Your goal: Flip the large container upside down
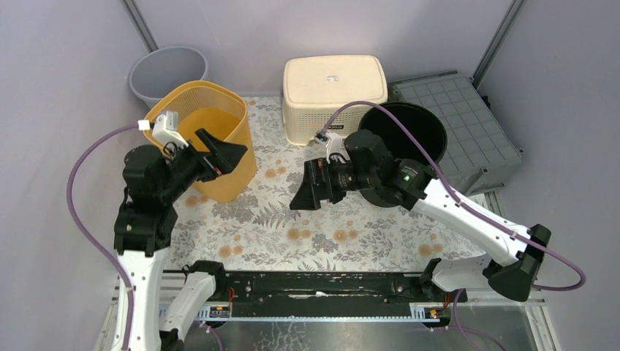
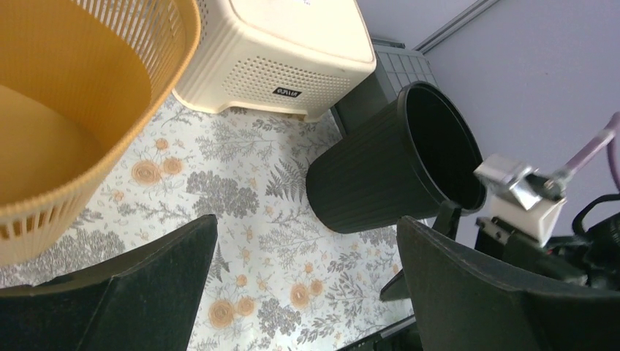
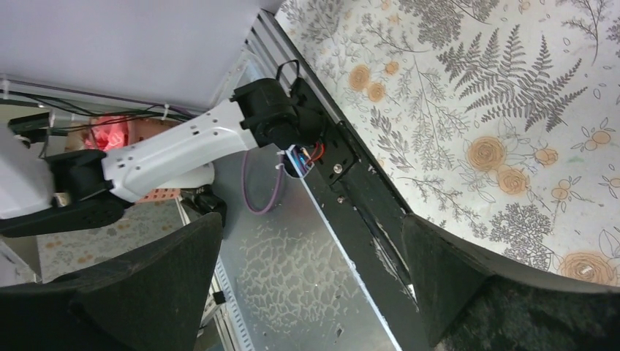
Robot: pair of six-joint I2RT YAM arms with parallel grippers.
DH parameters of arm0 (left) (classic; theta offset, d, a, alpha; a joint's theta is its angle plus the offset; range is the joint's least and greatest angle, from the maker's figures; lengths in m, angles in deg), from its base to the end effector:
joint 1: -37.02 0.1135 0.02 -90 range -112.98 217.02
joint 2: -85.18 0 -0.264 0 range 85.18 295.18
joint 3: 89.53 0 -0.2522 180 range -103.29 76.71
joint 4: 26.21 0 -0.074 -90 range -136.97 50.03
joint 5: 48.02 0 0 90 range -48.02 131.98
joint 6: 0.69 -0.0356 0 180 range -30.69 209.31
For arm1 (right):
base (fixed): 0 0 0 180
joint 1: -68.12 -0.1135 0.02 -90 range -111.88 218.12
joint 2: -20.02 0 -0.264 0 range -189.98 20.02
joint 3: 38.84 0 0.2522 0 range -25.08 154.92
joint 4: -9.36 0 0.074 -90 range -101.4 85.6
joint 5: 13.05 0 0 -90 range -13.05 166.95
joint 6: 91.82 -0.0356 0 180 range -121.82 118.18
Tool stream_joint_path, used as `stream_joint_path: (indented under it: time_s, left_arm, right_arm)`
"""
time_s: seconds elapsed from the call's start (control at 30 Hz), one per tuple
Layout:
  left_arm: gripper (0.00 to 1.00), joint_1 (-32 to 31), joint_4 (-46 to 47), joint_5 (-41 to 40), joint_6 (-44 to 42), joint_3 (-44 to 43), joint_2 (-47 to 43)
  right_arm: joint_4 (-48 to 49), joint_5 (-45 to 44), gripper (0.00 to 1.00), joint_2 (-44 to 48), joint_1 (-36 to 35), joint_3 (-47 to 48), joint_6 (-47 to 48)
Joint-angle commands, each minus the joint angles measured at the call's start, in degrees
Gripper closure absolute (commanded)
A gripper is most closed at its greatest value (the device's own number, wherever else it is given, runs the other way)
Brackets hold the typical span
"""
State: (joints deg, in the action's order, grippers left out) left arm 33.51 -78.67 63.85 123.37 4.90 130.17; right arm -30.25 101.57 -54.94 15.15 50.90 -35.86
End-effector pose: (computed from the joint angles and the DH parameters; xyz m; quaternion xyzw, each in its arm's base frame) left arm 0.1285 -0.0212 0.4422 -0.0855 0.7669 -0.3387 0.5383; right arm 0.1639 0.2419 0.3881 -0.2486 0.7931 0.4925 0.2580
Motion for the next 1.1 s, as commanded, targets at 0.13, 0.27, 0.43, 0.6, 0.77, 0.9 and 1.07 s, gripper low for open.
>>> stream_joint_path:
  time_s: [0.13,0.27,0.43,0.6,0.77,0.9,1.07]
  left_arm:
    - [0.00,-0.2,-4.7,2.0,3.2,5.5,-9.5]
    - [0.00,-0.2,-6.0,2.5,4.5,5.8,-12.1]
    - [0.00,-0.2,-7.7,2.2,4.6,5.1,-12.9]
    - [0.00,-0.2,-7.5,4.1,5.0,2.4,-10.6]
    - [0.00,-0.9,-8.0,4.1,4.2,-0.2,-7.6]
    - [0.00,-1.4,-9.2,3.7,2.9,-2.5,-5.4]
    - [0.00,-2.5,-9.4,3.0,1.7,-3.1,-3.5]
  right_arm:
    - [-5.3,2.4,0.01,2.3,0.0,5.4,-0.4]
    - [-10.6,1.9,0.01,1.3,-0.2,10.1,0.6]
    - [-26.6,-6.8,0.01,-4.5,-0.2,26.7,5.4]
    - [-48.5,-21.1,0.01,-17.5,0.4,53.8,7.8]
    - [-57.4,-29.2,0.01,-27.5,4.0,64.8,8.0]
    - [-57.8,-34.4,0.00,-28.5,9.0,62.7,8.0]
    - [-57.9,-37.2,0.00,-29.2,14.0,63.6,8.9]
